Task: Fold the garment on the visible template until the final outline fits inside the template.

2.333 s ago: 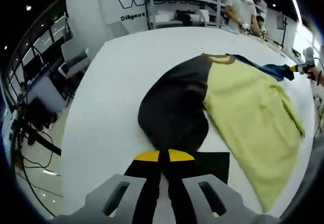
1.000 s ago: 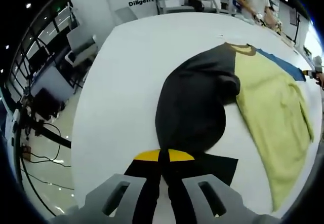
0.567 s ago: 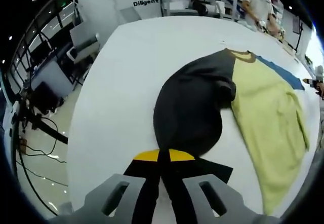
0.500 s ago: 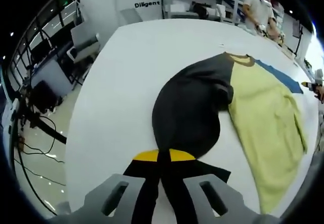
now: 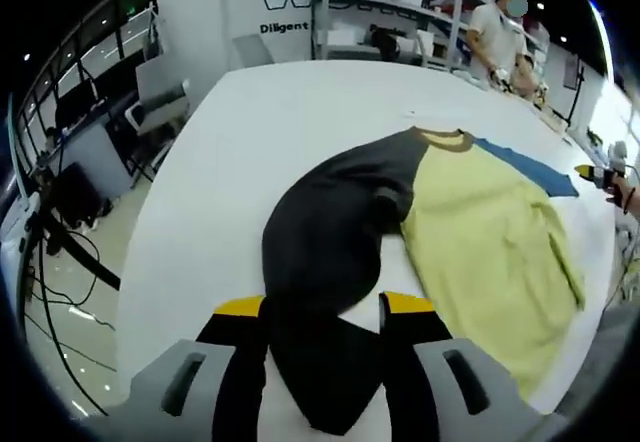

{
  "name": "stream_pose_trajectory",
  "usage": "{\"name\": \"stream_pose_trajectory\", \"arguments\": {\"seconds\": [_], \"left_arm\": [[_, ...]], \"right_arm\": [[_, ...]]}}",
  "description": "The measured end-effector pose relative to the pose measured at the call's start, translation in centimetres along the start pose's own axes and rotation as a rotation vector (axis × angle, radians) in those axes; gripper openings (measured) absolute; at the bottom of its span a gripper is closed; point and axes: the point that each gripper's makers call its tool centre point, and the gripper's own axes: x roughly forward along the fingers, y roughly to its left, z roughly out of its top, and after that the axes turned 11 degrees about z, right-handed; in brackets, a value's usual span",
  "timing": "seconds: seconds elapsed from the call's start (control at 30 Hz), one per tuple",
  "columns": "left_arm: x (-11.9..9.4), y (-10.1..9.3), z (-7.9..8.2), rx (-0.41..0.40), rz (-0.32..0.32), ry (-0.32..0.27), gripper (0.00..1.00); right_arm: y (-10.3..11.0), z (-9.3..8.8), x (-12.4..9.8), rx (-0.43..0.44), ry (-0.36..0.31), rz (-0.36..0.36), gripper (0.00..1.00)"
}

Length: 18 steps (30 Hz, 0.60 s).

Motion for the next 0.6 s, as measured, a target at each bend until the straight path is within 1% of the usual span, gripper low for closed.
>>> {"name": "stream_pose_trajectory", "arguments": {"seconds": [0.03,0.07,0.1,0.13,0.2,0.23,0.27,0.3,0.47,0.5,0.6], "left_arm": [[0.0,0.0,0.0,0.000,0.000,0.000,0.49],[-0.6,-0.7,0.0,0.003,-0.014,-0.010,0.51],[-1.1,-1.4,0.1,-0.005,-0.016,-0.020,0.54],[-1.1,-1.5,0.1,-0.007,-0.016,-0.021,0.58],[-1.3,-1.9,0.2,-0.013,-0.021,-0.027,0.62],[-1.3,-2.1,0.3,-0.016,-0.024,-0.030,0.63],[-1.8,-3.1,0.3,-0.011,-0.045,-0.033,0.63],[-2.1,-3.6,0.3,-0.010,-0.052,-0.038,0.64],[-2.6,-4.3,0.2,-0.011,-0.063,-0.040,0.73],[-2.9,-4.8,-0.1,-0.009,-0.071,-0.036,0.75],[-3.8,-5.6,-0.3,-0.015,-0.081,-0.041,0.78]], "right_arm": [[0.0,0.0,0.0,0.000,0.000,0.000,0.67],[1.3,-0.2,0.0,-0.003,0.004,0.026,0.69],[3.2,-0.6,-0.2,-0.022,0.013,0.064,0.71],[3.5,-0.7,-0.2,-0.023,0.014,0.068,0.73],[4.8,-1.0,-0.4,-0.027,0.019,0.096,0.76],[5.4,-1.2,-0.4,-0.029,0.021,0.110,0.78],[6.1,-1.4,-0.5,-0.032,0.024,0.124,0.80],[7.3,-1.7,-0.8,-0.054,0.032,0.142,0.82],[9.4,-2.4,-1.3,-0.088,0.055,0.183,0.87],[11.1,-2.9,-1.7,-0.092,0.065,0.214,0.88],[13.4,-3.7,-2.1,-0.116,0.087,0.262,0.89]]}}
